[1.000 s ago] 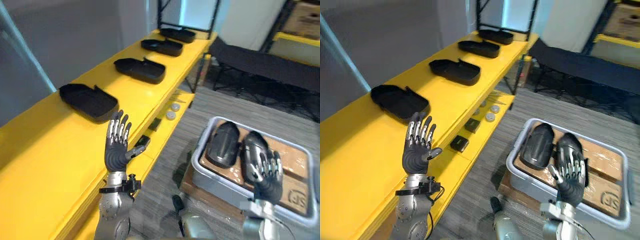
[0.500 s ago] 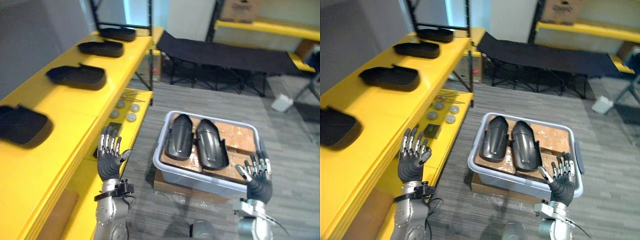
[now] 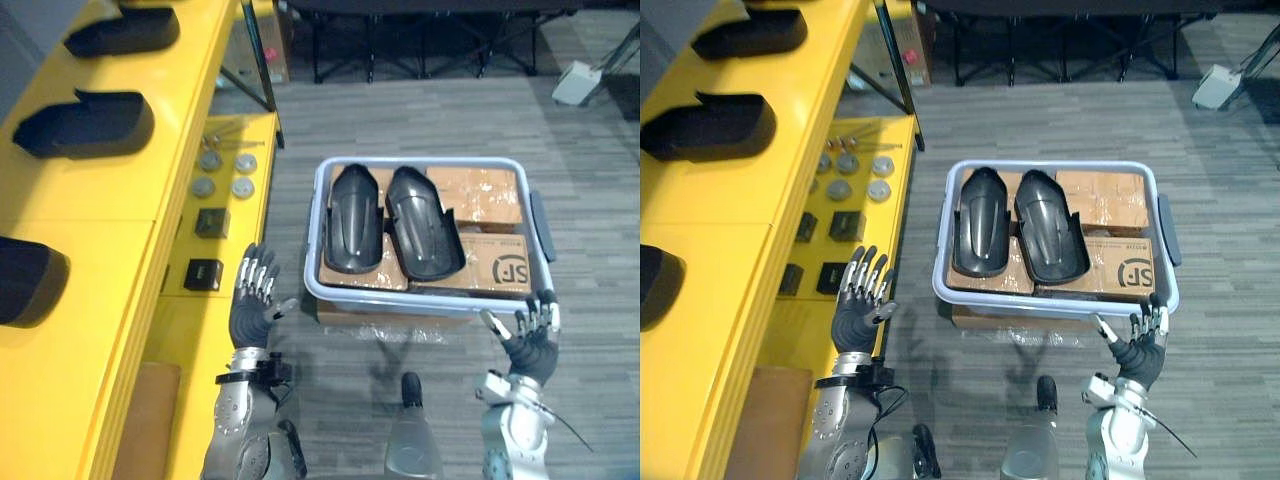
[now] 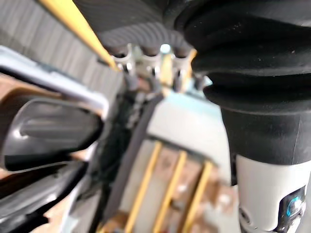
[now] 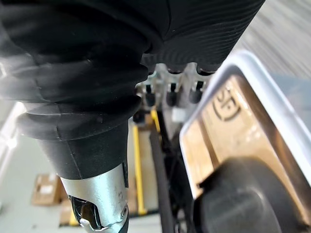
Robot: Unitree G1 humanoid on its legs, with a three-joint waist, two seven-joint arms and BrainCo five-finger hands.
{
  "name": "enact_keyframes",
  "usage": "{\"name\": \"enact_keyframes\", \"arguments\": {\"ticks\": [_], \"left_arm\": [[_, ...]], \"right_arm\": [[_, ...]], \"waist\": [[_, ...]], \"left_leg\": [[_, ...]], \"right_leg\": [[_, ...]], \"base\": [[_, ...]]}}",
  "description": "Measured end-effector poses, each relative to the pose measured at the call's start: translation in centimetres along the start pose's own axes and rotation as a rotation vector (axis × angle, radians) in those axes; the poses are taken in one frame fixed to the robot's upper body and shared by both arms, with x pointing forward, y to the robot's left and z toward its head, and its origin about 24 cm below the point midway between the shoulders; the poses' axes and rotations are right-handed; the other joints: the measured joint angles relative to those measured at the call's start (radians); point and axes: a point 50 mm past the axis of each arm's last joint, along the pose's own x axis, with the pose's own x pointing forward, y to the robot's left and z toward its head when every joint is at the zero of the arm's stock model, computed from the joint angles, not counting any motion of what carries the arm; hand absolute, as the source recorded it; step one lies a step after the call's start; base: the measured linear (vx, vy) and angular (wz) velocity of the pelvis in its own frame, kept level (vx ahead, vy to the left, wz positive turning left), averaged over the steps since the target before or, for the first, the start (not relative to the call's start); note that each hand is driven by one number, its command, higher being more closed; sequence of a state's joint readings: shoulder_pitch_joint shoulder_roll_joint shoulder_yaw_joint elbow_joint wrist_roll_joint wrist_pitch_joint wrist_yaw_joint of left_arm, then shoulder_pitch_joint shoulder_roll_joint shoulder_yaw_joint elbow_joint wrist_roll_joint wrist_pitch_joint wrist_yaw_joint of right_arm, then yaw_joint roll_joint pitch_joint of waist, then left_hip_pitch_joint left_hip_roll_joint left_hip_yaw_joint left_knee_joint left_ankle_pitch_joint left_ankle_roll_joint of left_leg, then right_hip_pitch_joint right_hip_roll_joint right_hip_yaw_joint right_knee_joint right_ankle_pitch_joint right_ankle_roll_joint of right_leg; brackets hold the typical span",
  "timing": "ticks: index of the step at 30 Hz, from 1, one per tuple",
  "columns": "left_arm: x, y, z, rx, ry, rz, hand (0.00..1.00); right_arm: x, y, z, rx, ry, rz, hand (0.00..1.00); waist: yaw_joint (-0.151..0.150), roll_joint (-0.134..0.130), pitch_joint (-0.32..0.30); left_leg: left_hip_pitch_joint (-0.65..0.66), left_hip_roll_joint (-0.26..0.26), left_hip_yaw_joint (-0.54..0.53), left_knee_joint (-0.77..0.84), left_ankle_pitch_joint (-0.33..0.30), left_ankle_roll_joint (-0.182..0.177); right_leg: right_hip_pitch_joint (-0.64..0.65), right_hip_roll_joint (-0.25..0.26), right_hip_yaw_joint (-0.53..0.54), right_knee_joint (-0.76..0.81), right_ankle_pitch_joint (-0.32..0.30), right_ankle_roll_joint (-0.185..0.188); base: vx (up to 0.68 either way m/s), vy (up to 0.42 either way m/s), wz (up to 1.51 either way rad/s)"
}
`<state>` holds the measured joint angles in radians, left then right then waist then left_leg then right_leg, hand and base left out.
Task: Walk over and take plastic housings, then place them on the shelf
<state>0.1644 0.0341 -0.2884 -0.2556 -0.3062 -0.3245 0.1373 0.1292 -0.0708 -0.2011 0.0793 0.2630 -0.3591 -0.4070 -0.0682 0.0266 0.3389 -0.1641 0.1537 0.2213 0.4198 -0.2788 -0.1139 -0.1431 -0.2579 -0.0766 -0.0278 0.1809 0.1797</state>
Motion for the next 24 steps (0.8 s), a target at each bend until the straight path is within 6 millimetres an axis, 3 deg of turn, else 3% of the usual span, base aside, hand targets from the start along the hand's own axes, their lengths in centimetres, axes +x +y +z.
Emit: {"name": "enact_keyframes", "arguments": {"ticks": [4, 7, 10, 11, 14, 20, 22, 24], "left_arm": [[1.4, -0.9, 1.6, 0.030, -0.094, -0.043, 0.00], [2.0, -0.8, 1.8, 0.069, -0.085, -0.072, 0.00], [1.9, -0.2, 0.5, 0.109, 0.015, -0.088, 0.00], [1.9, -0.1, 0.1, 0.115, 0.037, -0.090, 0.00], [0.9, 0.6, -3.2, 0.149, 0.209, -0.088, 0.00], [-1.2, 0.5, -6.6, 0.116, 0.371, -0.129, 0.00], [-1.7, 0.0, -7.0, 0.103, 0.386, -0.155, 0.00], [-2.0, -0.4, -7.3, 0.088, 0.385, -0.174, 0.00]], "right_arm": [[4.3, 0.0, -0.1, -0.019, 0.013, -0.108, 0.00], [8.3, -0.8, 1.3, 0.006, 0.004, -0.216, 0.00], [12.7, -1.6, 4.4, -0.013, -0.016, -0.273, 0.00], [13.3, -1.6, 4.9, -0.011, -0.019, -0.278, 0.00], [16.4, -1.2, 8.0, 0.001, -0.034, -0.263, 0.00], [19.7, -0.2, 13.6, -0.045, -0.096, -0.230, 0.00], [20.2, -0.2, 14.7, -0.077, -0.092, -0.239, 0.00], [20.5, 0.2, 14.6, -0.094, -0.049, -0.240, 0.00]], "waist": [[0.012, 0.016, 0.056], [0.035, 0.021, 0.092], [0.066, 0.023, 0.098], [0.073, 0.023, 0.098], [0.089, 0.032, 0.101], [0.129, 0.098, 0.130], [0.139, 0.124, 0.139], [0.146, 0.131, 0.141]], "left_leg": [[-0.040, 0.001, -0.050, 0.014, 0.001, -0.002], [-0.089, -0.002, -0.086, 0.038, 0.003, -0.001], [-0.140, -0.007, -0.116, 0.047, 0.013, -0.002], [-0.146, -0.008, -0.118, 0.048, 0.014, -0.002], [-0.172, -0.012, -0.148, 0.064, 0.015, -0.001], [-0.211, -0.018, -0.172, 0.076, 0.021, 0.005], [-0.221, -0.018, -0.185, 0.075, 0.028, 0.005], [-0.222, -0.019, -0.187, 0.064, 0.037, 0.003]], "right_leg": [[0.004, 0.005, -0.060, -0.007, 0.021, -0.010], [-0.001, 0.005, -0.091, -0.016, 0.027, -0.013], [-0.027, 0.005, -0.118, -0.016, 0.034, -0.014], [-0.031, 0.005, -0.119, -0.016, 0.035, -0.015], [-0.034, 0.005, -0.152, -0.016, 0.036, -0.014], [-0.065, 0.002, -0.201, 0.007, 0.036, -0.014], [-0.072, 0.002, -0.217, 0.019, 0.035, -0.015], [-0.085, 0.000, -0.228, 0.032, 0.033, -0.018]], "base": [[-0.05, -0.025, 0.27], [-0.07, 0.003, 0.31], [-0.05, -0.002, 0.26], [-0.03, 0.002, 0.14], [-0.01, 0.002, 0.19], [-0.04, -0.005, 0.08], [-0.05, -0.017, 0.11], [-0.06, -0.019, 0.05]]}}
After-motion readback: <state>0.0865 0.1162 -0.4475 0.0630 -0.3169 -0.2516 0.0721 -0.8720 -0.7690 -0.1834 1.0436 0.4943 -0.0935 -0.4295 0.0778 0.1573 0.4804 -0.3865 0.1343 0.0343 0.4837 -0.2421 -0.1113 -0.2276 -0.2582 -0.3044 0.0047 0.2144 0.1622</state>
